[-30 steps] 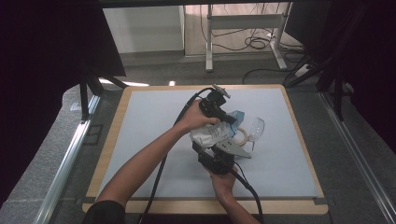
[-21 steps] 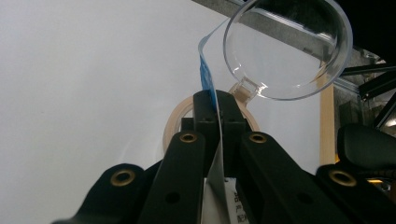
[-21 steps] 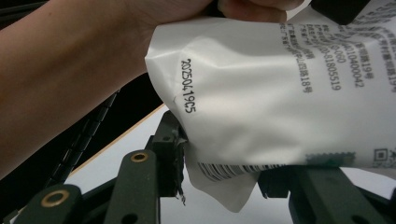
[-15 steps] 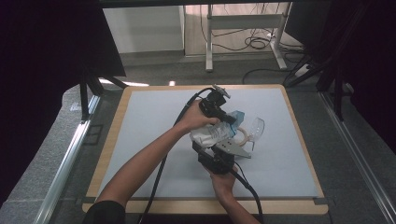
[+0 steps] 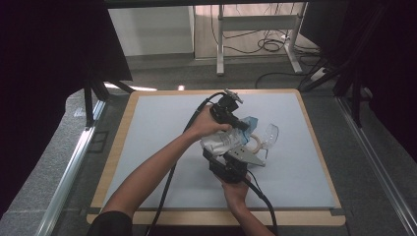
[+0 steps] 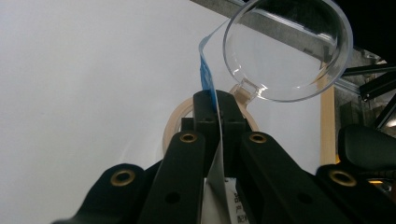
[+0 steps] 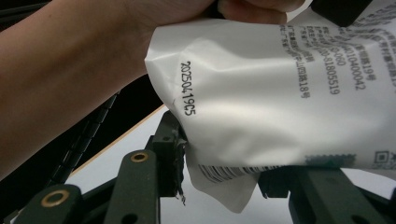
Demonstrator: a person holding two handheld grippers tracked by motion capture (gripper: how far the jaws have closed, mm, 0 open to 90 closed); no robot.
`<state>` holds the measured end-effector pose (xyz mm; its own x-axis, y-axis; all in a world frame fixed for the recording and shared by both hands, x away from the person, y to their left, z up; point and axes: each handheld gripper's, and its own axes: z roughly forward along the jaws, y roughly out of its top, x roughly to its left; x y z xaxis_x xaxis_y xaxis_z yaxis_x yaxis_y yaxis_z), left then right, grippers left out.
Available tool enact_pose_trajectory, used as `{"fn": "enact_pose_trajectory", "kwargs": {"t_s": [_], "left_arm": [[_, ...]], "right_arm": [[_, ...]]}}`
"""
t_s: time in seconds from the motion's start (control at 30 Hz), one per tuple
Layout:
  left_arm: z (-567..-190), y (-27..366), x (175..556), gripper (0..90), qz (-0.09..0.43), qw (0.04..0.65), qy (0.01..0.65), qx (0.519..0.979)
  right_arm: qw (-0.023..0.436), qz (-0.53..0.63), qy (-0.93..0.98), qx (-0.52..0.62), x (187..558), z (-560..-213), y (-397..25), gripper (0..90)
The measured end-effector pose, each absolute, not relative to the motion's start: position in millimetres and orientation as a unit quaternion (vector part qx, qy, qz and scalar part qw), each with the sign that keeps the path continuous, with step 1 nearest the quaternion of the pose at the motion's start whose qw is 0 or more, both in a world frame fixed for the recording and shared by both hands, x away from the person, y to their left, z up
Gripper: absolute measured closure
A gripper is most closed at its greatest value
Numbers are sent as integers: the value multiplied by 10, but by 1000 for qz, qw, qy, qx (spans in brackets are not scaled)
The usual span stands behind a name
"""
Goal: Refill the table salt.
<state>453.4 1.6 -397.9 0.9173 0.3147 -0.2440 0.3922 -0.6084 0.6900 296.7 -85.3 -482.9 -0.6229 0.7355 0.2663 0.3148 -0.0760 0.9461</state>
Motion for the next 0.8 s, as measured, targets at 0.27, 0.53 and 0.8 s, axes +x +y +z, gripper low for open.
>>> {"fn": "enact_pose_trajectory", "kwargs": {"t_s": [0.27,0.53,0.8], "left_arm": [[-3986,7,4540,894,-50,395,197,896],[-3987,10,4538,894,-49,395,197,896],[-3987,1,4523,894,-48,393,196,897]], "right_arm": [[170,615,658,401,2977,-4831,-857,587],[169,615,658,400,2982,-4830,-854,587],[170,616,658,399,2979,-4828,-852,587]]}}
